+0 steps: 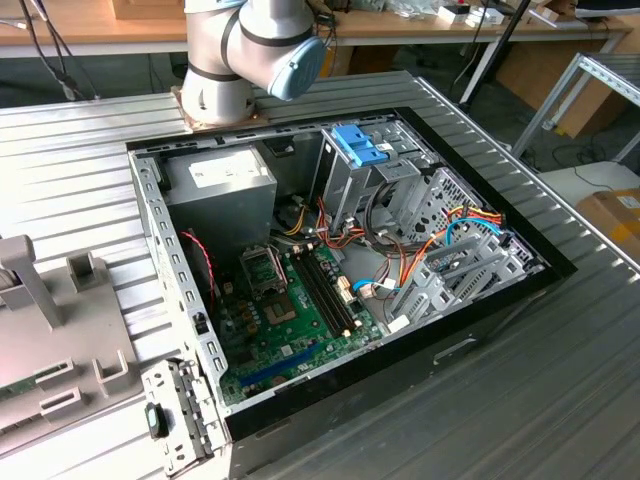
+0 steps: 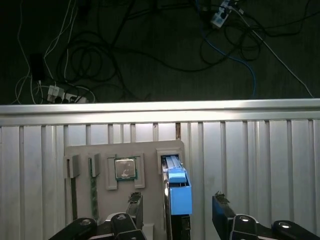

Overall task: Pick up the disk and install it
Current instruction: 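Pick up the disk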

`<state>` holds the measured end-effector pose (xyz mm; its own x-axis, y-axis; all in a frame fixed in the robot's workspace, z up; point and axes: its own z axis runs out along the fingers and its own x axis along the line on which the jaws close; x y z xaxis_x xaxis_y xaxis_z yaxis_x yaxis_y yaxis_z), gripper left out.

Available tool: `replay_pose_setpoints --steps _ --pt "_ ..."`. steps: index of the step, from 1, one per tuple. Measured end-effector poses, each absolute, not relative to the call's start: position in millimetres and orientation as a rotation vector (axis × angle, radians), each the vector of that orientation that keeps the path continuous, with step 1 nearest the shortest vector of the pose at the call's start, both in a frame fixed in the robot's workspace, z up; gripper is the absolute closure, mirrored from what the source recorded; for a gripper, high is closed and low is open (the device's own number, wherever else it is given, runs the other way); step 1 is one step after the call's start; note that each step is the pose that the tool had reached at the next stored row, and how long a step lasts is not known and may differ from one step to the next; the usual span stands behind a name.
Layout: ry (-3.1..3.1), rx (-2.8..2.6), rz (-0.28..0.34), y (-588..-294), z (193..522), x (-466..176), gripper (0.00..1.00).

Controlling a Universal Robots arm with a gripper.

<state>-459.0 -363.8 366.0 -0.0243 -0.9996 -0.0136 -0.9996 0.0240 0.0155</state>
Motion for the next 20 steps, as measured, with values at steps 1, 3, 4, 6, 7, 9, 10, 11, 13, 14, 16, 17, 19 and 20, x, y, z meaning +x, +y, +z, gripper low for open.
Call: replay_pose_setpoints --steps 1,3,4,6,7,9,10,11,13,14,16,17,19,20 --pt "-2.247 2.194 -0.032 -364 364 -459 0.34" --pt "-2.247 2.194 -0.032 -364 357 -459 0.34" --pt "-2.247 2.194 -0.032 -364 353 -458 0.34" --pt "-2.247 2.194 -0.032 -364 345 -458 0.34" --pt "-2.247 2.194 -0.032 -364 343 -458 0.34" --pt "-2.247 2.194 -0.032 -364 333 -457 0.34" --pt "-2.247 2.194 -0.032 -364 328 -456 0.34" --pt "-2.247 2.194 -0.032 -364 323 -456 0.34" --pt "-2.247 2.193 -0.031 -364 316 -455 0.34" --pt "-2.246 2.193 -0.031 -363 316 -455 0.34" --pt "-2.171 2.266 -0.03 -355 313 -452 0.34" --pt "-2.174 2.269 -0.034 -356 312 -452 0.34" --pt "-2.174 2.269 -0.035 -356 312 -452 0.34" --pt "-2.174 2.269 -0.035 -356 312 -452 0.34"
